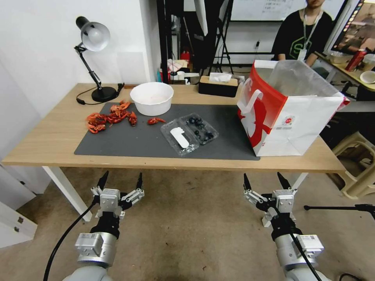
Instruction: Close the takeout container lid, then place the container into the takeout bag.
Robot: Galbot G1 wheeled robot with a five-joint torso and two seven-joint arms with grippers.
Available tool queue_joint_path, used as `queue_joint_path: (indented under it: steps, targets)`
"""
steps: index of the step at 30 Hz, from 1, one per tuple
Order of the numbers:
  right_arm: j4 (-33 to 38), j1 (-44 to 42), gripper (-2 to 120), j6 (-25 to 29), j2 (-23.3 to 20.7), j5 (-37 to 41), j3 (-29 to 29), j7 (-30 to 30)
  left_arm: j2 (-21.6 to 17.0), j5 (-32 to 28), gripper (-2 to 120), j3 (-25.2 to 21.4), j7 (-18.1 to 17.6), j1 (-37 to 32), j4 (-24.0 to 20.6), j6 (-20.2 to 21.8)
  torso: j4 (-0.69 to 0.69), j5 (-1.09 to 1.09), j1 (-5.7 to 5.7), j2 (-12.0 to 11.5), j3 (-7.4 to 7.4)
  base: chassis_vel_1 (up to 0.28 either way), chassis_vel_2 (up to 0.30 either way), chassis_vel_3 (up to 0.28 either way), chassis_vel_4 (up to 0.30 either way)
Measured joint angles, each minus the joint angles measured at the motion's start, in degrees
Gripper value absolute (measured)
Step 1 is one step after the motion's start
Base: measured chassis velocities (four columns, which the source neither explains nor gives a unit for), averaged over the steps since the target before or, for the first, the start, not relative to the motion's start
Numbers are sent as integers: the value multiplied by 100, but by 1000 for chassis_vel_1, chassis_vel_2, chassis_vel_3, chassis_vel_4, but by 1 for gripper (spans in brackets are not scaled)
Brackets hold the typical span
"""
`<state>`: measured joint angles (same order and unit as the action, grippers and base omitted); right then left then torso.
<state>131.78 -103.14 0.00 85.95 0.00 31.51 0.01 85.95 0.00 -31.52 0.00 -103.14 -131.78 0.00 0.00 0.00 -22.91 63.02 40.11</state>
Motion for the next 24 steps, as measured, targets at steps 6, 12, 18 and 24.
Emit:
queue_joint_path:
  steps: [6, 12, 18, 24]
  targets:
    - [0, 0, 100, 0, 0, 0, 0, 0, 0, 0, 100, 0, 0, 0, 0, 0, 0, 0, 0, 0, 0, 0, 0, 0, 0]
    - [0, 0, 100, 0, 0, 0, 0, 0, 0, 0, 100, 0, 0, 0, 0, 0, 0, 0, 0, 0, 0, 0, 0, 0, 0]
    - [0, 0, 100, 0, 0, 0, 0, 0, 0, 0, 100, 0, 0, 0, 0, 0, 0, 0, 0, 0, 0, 0, 0, 0, 0]
    - [0, 0, 100, 0, 0, 0, 0, 0, 0, -1, 100, 0, 0, 0, 0, 0, 0, 0, 0, 0, 0, 0, 0, 0, 0]
